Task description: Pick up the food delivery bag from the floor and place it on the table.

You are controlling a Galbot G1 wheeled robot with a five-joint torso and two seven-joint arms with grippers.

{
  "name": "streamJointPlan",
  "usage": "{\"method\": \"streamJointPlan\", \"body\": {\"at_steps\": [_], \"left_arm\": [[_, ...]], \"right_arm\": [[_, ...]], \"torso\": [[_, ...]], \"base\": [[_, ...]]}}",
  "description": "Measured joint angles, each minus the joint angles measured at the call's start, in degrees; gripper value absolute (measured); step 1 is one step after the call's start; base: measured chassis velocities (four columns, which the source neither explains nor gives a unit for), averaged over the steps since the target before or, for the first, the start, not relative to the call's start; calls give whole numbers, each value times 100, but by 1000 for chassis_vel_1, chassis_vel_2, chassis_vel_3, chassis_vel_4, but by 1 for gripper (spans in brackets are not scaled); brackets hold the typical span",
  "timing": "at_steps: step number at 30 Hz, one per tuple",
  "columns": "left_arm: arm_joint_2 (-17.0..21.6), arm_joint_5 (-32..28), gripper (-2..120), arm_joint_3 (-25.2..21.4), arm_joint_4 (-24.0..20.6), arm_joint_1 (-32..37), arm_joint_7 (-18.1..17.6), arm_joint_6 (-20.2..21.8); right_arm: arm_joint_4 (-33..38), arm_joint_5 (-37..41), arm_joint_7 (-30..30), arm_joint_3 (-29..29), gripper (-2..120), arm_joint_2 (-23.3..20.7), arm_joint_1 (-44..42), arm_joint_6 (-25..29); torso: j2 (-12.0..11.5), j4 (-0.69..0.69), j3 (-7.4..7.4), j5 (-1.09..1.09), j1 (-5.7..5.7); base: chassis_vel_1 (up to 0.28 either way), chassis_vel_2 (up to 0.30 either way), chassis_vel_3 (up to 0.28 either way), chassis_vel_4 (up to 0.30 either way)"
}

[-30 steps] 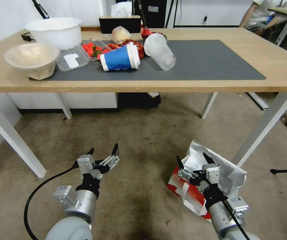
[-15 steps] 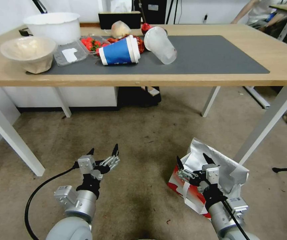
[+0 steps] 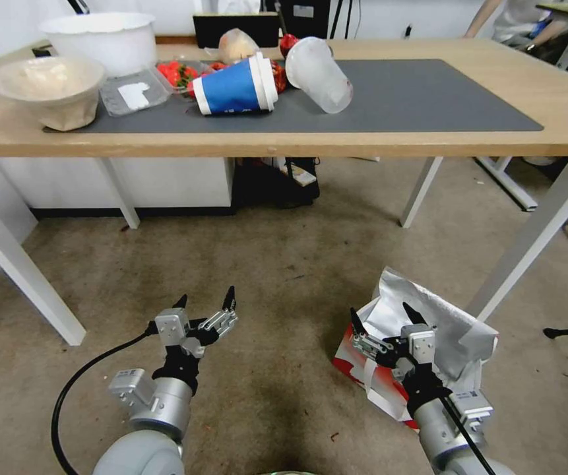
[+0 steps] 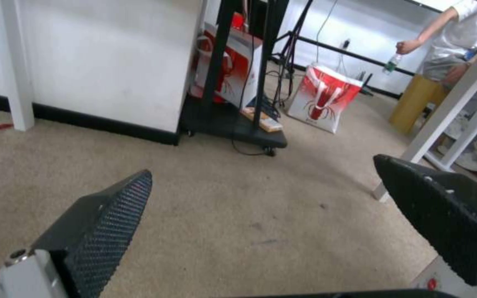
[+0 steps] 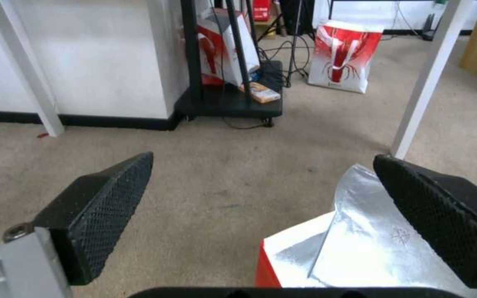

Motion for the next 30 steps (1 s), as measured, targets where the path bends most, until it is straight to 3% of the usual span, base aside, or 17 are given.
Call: {"method": "streamJointPlan", "body": {"at_steps": [6, 24, 30], "left_arm": [[7, -3, 100, -3, 10, -8, 2, -6], [21, -70, 100, -14, 127, -44, 44, -200], [234, 49, 100, -35, 216, -140, 325, -213]], "right_arm": [[-6, -9, -2, -1, 100, 0, -2, 0], [-49, 46, -84, 52, 100, -16, 31, 87], [-25, 539, -322, 562, 100, -431, 308, 272]], "torso": [[-110, 0, -101, 0, -4], [-159, 0, -101, 0, -15], [-145, 0, -101, 0, -12]], "base": [[0, 0, 0, 0], [0, 0, 0, 0], [0, 0, 0, 0]]}}
